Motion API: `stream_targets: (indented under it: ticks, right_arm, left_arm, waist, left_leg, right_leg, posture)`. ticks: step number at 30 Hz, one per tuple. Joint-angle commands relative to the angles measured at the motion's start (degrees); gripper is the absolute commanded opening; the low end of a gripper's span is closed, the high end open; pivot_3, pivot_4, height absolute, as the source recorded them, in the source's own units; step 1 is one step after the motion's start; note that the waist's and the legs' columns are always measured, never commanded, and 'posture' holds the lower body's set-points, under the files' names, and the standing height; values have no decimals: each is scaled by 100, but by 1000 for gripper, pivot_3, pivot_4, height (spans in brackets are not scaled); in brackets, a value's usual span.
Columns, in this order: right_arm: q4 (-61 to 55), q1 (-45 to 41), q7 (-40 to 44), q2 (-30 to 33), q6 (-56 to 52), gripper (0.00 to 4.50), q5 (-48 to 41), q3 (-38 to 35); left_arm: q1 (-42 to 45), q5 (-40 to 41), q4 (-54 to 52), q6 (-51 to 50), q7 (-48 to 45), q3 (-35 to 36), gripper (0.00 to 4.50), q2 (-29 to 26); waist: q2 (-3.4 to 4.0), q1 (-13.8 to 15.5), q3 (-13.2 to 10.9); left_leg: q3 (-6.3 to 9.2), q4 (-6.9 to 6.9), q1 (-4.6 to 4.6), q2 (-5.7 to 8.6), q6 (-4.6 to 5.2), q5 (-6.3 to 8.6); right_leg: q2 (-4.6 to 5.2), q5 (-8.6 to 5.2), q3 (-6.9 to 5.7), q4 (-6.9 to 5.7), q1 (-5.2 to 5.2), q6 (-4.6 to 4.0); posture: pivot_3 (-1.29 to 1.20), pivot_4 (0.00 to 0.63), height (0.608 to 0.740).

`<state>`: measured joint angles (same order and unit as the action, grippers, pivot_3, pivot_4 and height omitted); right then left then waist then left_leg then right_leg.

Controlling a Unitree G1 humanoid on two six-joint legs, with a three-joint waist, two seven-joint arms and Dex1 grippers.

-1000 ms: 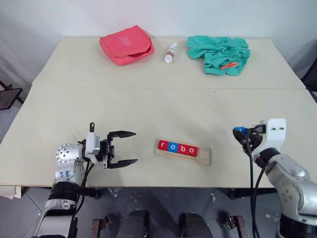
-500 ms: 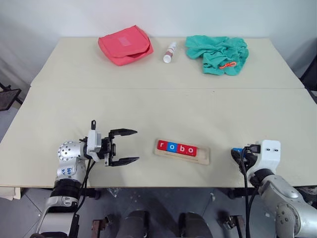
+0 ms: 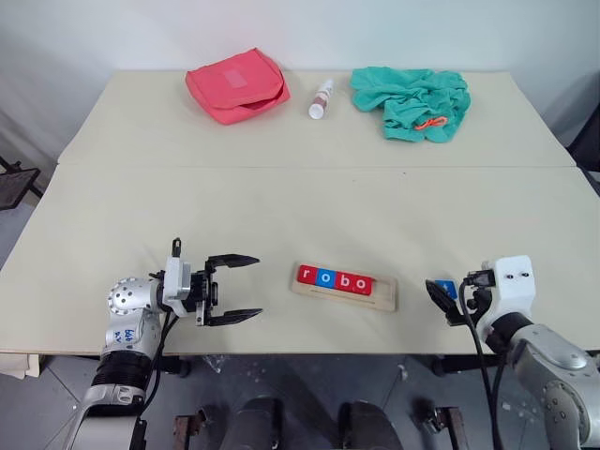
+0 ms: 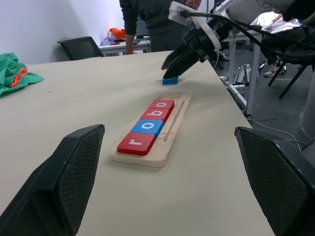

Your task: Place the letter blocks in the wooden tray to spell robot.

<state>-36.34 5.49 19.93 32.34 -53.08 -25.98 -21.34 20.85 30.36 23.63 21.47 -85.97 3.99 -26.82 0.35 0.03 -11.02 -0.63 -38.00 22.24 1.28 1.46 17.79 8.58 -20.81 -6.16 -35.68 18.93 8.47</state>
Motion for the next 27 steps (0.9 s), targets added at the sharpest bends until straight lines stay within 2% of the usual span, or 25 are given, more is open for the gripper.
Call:
stream_targets:
  ticks: [1, 5, 9, 13, 17, 23, 27]
  right_arm:
    - [271, 53, 1340, 1151, 702, 4460, 76, 19]
    - [847, 57, 2349, 2050, 1391, 4460, 204, 216]
    - [1476, -263, 2975, 2503, 1821, 4460, 336, 494]
    - [2494, -956, 3875, 3015, 2667, 4460, 714, 1082]
    - [3108, -1295, 4444, 3212, 3462, 4460, 1040, 1462]
    - [3931, -2016, 5259, 3189, 4308, 4460, 1460, 2145]
    - [4384, -2453, 5366, 3024, 4540, 4460, 1733, 2455]
  left_arm:
    - [-162, 140, -213, 3, -148, 87, 4500, 9]
    - [-360, 157, -427, -24, -69, 88, 4500, 32]
    - [-544, 151, -618, -34, 25, 108, 4500, 60]
    - [-768, 136, -847, -82, 151, 145, 4500, 64]
    - [-924, 142, -1022, -115, 229, 181, 4500, 51]
    - [-1083, 117, -1210, -128, 375, 195, 4500, 55]
    - [-1150, 111, -1286, -119, 433, 211, 4500, 48]
  waist:
    - [0, 3, 0]
    - [-1, 6, 0]
    - [-2, 13, -1]
    - [-2, 0, -1]
    - [-3, 18, -1]
    - [-2, 4, -1]
    - [-2, 1, -1]
  left_leg:
    - [-1, -1, 0, 2, 1, 0]
    - [-2, 0, -1, -6, 1, 1]
    - [1, -5, -3, -5, 2, 1]
    - [1, -7, -4, -4, 2, 0]
    - [9, -6, -4, -8, 1, 0]
    - [8, -8, 0, -7, 1, 0]
    - [9, -8, -1, -10, 1, 0]
  right_leg:
    - [1, 0, 0, 3, -2, 0]
    - [-2, 0, -6, 13, -8, 0]
    - [0, 0, -10, 19, -19, 0]
    - [1, 0, -11, 26, -24, 0]
    - [-1, 0, -20, 32, -28, 0]
    - [0, 0, -25, 46, -32, 0]
    - [-1, 0, -29, 49, -33, 0]
  posture:
    - [0, 150, 740]
    - [0, 150, 740]
    - [0, 150, 740]
    - [0, 150, 740]
    - [0, 150, 740]
    - [0, 150, 740]
    - [0, 150, 740]
